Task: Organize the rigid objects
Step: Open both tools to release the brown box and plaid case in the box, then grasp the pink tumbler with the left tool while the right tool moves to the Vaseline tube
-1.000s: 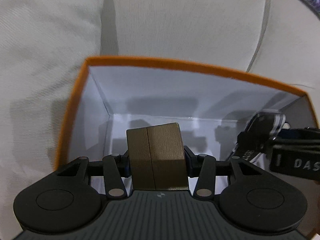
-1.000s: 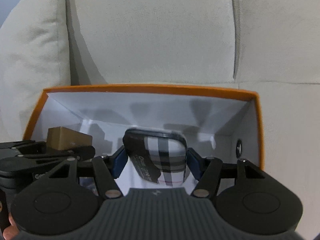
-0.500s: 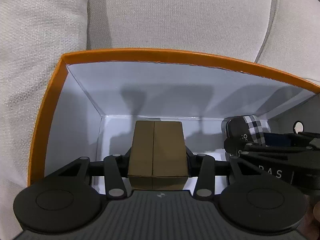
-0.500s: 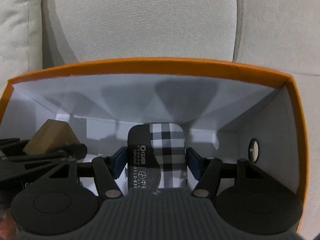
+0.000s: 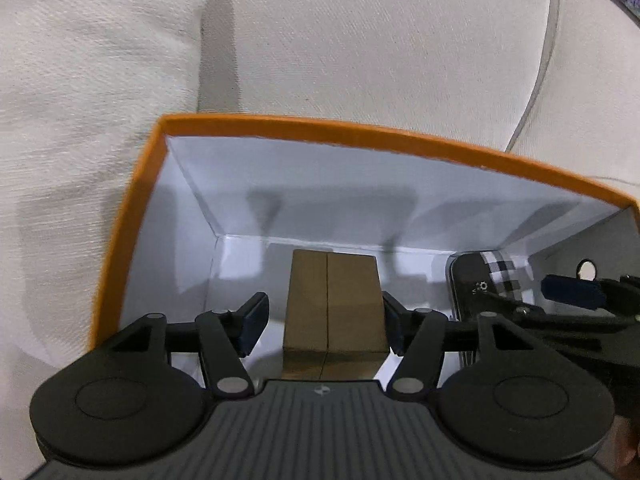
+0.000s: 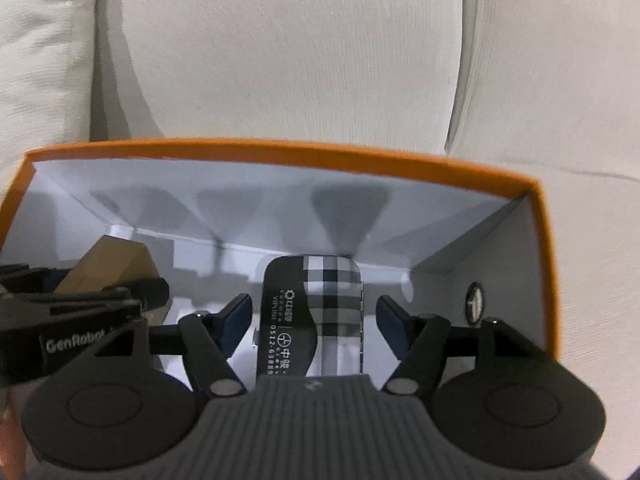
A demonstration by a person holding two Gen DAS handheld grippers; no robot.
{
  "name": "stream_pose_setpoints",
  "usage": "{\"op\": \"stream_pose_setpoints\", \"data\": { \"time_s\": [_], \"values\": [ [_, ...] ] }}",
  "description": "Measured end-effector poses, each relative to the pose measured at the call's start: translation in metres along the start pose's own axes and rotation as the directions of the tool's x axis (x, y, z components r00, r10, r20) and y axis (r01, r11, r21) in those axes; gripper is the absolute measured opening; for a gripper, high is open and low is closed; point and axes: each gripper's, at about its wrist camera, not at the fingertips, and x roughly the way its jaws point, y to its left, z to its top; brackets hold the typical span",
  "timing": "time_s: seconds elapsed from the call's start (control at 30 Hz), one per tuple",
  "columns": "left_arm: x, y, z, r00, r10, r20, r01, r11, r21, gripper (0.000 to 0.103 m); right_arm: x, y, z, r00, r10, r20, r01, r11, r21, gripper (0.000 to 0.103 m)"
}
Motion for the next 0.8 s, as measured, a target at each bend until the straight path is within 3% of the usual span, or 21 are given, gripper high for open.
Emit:
{"op": "stream_pose_setpoints", "data": {
  "time_s": [0.23,0.43,0.6,0.8],
  "values": [
    [-0.041,-0.001,0.007,0.999,-0.007,0.031,0.007,1.000,0.015,0.070,-0.040,0.006,-0.012,0.999,0.020,0.026,-0.019,1.000,-0.020,0.073],
    [-0.109,0.016,-0.016,0.995,-0.025,0.100,0.024,1.000,0.012,0.075,-0.091,0.016,-0.041,0.997,0.050,0.055,-0.047,0.997,-0.053,0.078],
    [-0.168,0.044,-0.061,0.989,-0.035,0.146,0.037,0.999,-0.010,0.077,-0.147,0.033,-0.078,0.990,0.089,0.105,-0.083,0.994,-0.068,0.081],
    [-0.197,0.068,-0.134,0.984,-0.053,0.173,0.067,0.995,-0.076,0.079,-0.201,0.060,-0.143,0.981,0.097,0.167,-0.083,0.992,-0.091,0.086]
  ]
}}
